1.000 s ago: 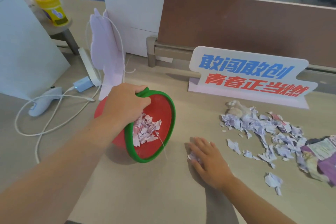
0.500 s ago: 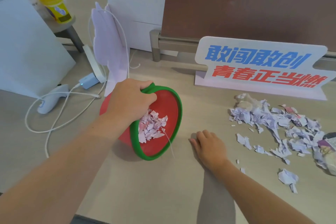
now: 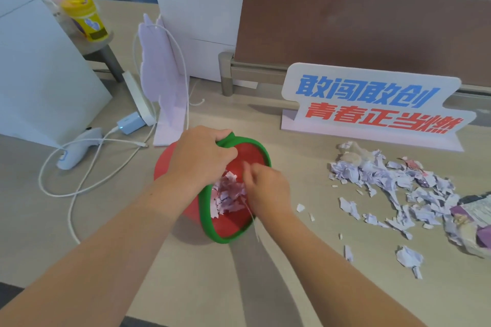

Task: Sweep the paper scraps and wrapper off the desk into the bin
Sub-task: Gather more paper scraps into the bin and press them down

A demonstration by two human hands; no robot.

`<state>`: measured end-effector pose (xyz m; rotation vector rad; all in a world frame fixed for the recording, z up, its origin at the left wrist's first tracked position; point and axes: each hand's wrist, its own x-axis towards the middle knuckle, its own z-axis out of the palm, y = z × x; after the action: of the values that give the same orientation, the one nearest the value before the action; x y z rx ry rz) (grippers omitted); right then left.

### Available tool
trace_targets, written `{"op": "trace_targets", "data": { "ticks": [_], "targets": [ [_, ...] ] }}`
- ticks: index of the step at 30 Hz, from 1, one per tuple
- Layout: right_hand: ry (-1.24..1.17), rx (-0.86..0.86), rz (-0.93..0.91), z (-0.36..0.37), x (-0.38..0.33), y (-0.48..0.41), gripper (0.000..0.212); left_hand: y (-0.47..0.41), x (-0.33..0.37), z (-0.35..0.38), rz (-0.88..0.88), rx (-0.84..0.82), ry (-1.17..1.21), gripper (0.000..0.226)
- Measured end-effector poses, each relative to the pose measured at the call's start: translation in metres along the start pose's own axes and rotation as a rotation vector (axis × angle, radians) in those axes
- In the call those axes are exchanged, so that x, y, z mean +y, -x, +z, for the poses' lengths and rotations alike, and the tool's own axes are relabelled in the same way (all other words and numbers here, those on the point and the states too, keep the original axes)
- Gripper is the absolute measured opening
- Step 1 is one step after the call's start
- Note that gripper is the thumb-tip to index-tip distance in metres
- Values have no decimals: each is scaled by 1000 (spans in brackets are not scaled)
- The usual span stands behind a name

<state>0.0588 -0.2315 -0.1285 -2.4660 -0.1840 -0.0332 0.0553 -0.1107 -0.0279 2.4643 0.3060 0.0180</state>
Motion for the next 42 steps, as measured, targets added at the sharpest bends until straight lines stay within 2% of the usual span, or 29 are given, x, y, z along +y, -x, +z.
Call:
{"op": "trace_targets", "data": {
  "ticks": [2,4,6,8,11,13,15,17,18,21,25,29,35,39,42],
  "targets": [
    [44,-135,-85,3,-20,-1,36,3,6,3,-3,-22,41,45],
    [89,-219,-133,2,-22,3,41,5,13,5,-10,-48,86,45],
    [79,-131,-131,-9,-14,12,54,6,18,9,11,-51,81,44],
    [-67,47,-87,-28,3,25,48,8,22,14,49,-34,39,42],
    [-183,168,173,-57,64,52,17,13,27,20,76,-64,6,41],
    [-86,111,377,-70,113,77,9,14,30,24,86,-79,-26,40],
    [4,-28,553,-74,145,99,20,13,31,27,100,-88,-40,41],
    [19,-109,629,-71,162,113,30,13,32,30,112,-86,-45,40],
    [12,-108,614,-68,165,116,28,13,32,30,119,-79,-51,40],
    [-24,-49,542,-60,167,114,2,14,31,31,136,-69,-73,33],
    [-17,7,556,-53,167,105,11,12,30,31,127,-74,-76,29],
    [-22,15,556,-51,167,99,4,10,27,29,128,-52,-99,43],
    [113,-155,509,-47,161,85,12,8,25,27,127,-51,-67,44],
    [-22,-124,373,-35,138,66,15,7,23,24,132,-44,-47,42],
    [30,-164,296,-23,128,55,12,5,21,20,120,-35,-10,41]
  ]
}}
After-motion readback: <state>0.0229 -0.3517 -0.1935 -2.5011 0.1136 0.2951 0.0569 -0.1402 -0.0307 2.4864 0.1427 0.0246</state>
